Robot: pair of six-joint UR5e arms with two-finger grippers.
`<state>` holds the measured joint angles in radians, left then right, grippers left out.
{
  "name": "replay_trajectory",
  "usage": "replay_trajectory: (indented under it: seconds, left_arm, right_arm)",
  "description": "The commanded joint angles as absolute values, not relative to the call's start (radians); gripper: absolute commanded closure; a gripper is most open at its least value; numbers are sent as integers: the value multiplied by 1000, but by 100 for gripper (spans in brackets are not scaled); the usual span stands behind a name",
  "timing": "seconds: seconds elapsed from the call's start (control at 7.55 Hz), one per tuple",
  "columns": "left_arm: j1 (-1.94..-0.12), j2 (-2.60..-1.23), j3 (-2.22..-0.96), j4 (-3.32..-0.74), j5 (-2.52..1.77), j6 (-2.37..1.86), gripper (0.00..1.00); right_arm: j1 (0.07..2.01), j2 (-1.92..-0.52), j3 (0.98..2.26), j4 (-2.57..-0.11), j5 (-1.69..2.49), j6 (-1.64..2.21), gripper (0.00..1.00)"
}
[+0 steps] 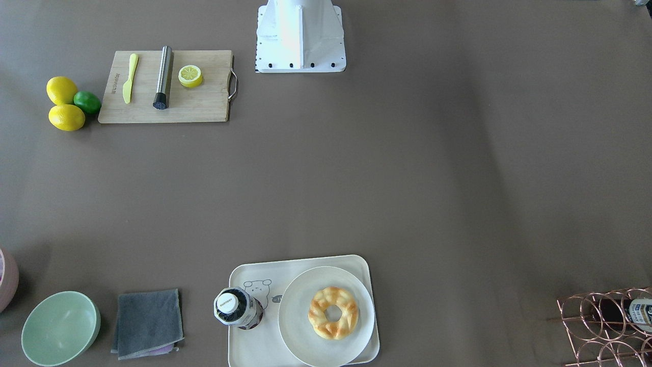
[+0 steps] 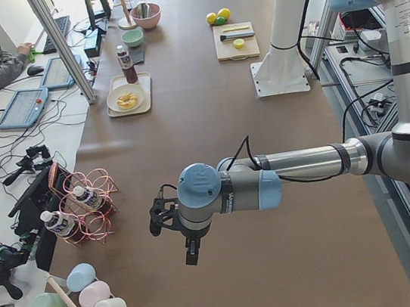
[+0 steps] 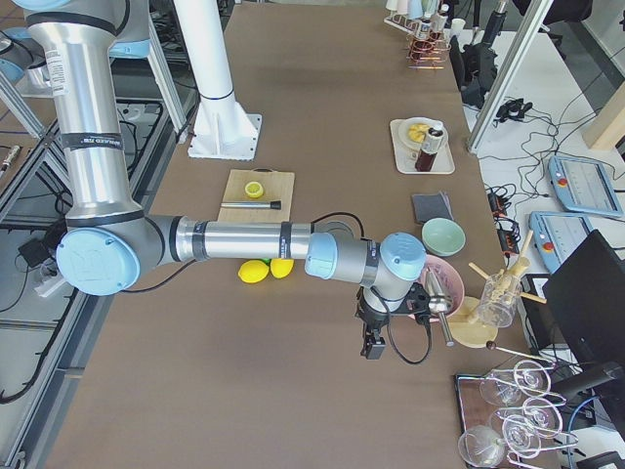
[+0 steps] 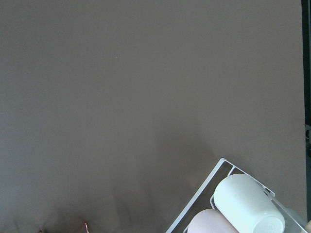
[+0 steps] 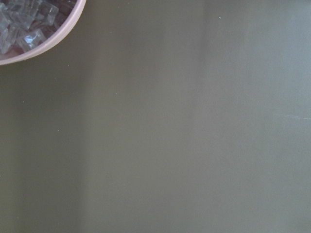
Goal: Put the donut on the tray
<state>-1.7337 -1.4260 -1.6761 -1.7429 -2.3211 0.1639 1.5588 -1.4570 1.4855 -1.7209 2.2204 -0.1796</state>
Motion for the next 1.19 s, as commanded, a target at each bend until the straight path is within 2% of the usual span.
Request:
replay_trajectory:
  seconds: [0.0,0.4,1.06]
  left_arm:
    - [-1720,-1427,-1593,-1770,-2299,164,1]
    - [-1625,-1439,-1594,-1729,-2251,59,1]
    - [-1624,-1436,-1598,-1740,-2260,63,1]
  right_arm:
    - [1559,-1474,1494,-1718,2227,-183,0]
    - [1560,-1476,1494,-1718,2227,-183,0]
    - [1560,-1485,1497,-1717,2227,-183,0]
